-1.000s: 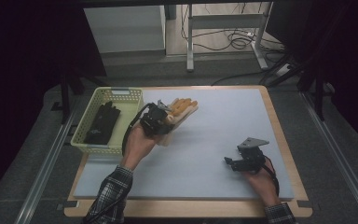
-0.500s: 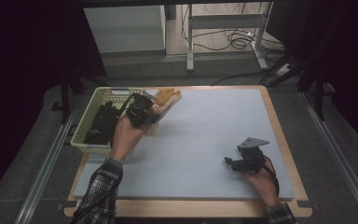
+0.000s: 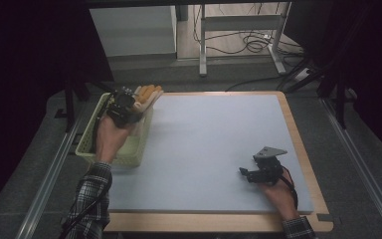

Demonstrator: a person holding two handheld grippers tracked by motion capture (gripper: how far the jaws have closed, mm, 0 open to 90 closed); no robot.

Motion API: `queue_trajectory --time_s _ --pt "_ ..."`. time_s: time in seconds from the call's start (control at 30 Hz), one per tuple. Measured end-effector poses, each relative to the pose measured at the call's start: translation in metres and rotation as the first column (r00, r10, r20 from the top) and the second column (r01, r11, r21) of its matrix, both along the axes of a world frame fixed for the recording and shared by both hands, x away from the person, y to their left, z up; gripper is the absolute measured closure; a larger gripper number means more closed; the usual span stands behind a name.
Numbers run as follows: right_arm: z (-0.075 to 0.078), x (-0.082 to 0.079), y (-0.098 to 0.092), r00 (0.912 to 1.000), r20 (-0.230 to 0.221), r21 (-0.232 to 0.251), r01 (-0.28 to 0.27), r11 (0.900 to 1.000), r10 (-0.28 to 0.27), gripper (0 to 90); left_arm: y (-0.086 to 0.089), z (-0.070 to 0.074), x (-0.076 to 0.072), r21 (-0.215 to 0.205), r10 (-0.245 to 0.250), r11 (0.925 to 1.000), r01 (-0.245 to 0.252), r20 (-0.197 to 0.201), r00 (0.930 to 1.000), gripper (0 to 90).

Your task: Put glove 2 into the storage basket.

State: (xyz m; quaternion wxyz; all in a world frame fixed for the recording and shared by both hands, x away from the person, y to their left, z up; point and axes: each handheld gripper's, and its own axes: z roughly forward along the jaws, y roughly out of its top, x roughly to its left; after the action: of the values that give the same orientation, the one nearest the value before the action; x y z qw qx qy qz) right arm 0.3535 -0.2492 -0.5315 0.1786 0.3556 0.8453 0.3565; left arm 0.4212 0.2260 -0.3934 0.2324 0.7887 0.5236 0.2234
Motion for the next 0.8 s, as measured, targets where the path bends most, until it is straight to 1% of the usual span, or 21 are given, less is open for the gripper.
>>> queue_trajectory --time_s 0.13,0.2,0.23,0.3,0.37,0.5,0.63,0.73,0.8 --pt "0.0 0.0 0.0 1.0 0.0 -0.001 0.0 1.0 0.0 23.3 0.016 -0.008 0.004 0.011 0.051 0.9986 -0.051 -0.015 0.9986 67.5" --pt "0.0 0.0 0.0 1.0 0.0 0.0 0.0 1.0 0.0 23.3 0.024 -0.016 0.007 0.015 0.074 0.9972 -0.073 -0.025 0.997 67.4" --pt "0.0 0.0 0.0 1.0 0.0 0.0 0.0 1.0 0.0 23.3 0.027 -0.02 0.009 0.025 0.083 0.9963 -0.082 -0.034 0.9959 67.4" --pt "0.0 0.0 0.0 1.0 0.001 0.0 0.0 1.0 0.0 23.3 0.031 -0.028 0.013 0.047 0.095 0.9945 -0.093 -0.049 0.9942 67.3" --pt "0.0 0.0 0.0 1.0 0.0 0.0 0.0 1.0 0.0 23.3 0.034 -0.036 0.018 0.058 0.115 0.9921 -0.111 -0.062 0.9914 67.3" --pt "0.0 0.0 0.0 1.0 0.0 0.0 0.0 1.0 0.0 23.3 0.038 -0.055 0.026 0.076 0.139 0.9883 -0.132 -0.098 0.9854 67.0" --pt "0.0 0.0 0.0 1.0 0.0 0.0 0.0 1.0 0.0 23.3 0.038 -0.073 0.031 0.09 0.144 0.987 -0.133 -0.129 0.9811 66.7" --pt "0.0 0.0 0.0 1.0 0.001 0.001 0.0 1.0 0.0 23.3 0.034 -0.083 0.035 0.095 0.138 0.9876 -0.125 -0.148 0.9794 66.2" --pt "0.0 0.0 0.0 1.0 0.001 0.0 0.0 1.0 0.0 23.3 0.03 -0.088 0.039 0.09 0.131 0.989 -0.118 -0.16 0.9784 65.8"
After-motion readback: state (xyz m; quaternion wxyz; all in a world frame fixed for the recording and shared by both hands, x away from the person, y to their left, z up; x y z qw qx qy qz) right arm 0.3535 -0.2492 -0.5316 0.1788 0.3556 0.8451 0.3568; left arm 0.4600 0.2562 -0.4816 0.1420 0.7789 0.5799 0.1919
